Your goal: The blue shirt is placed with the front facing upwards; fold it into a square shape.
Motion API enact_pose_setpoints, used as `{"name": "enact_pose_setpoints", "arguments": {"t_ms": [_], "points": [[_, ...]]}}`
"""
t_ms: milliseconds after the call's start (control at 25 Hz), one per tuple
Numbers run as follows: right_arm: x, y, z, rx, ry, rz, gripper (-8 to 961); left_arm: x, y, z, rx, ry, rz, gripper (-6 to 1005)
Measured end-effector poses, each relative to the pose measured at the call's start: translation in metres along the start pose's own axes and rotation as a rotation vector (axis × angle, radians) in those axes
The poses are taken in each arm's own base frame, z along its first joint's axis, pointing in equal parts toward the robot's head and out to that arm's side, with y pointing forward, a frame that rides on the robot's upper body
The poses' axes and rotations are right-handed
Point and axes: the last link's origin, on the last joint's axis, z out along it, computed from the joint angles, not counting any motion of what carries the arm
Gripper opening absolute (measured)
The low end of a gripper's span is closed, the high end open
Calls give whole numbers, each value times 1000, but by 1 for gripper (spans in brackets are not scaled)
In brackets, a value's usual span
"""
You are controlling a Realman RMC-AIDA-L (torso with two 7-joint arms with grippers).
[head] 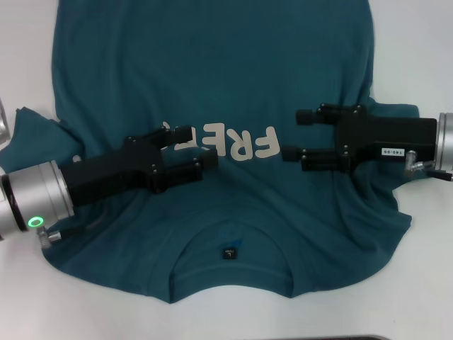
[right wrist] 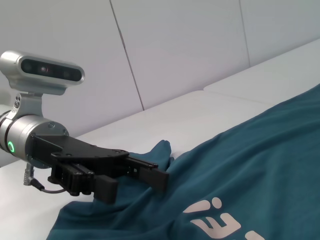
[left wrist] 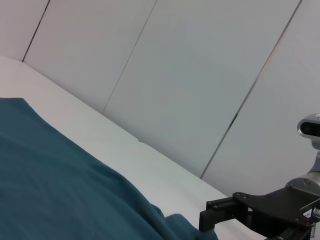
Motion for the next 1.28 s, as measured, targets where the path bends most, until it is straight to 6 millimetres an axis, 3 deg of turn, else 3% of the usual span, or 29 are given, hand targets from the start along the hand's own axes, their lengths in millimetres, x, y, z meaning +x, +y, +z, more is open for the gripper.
{"name": "enact_pose_setpoints", "arguments": {"t_ms": [800, 1240, 1280], "points": [[0, 0, -1, -1, 2, 0, 853, 2, -6, -8, 27, 0, -53, 845], [-1, 0, 1, 6, -11, 9, 854, 17, -35, -67, 210, 40, -222, 843], [-1, -1, 1, 7, -12, 9, 853, 16, -42, -81, 264, 49, -245, 843]]}}
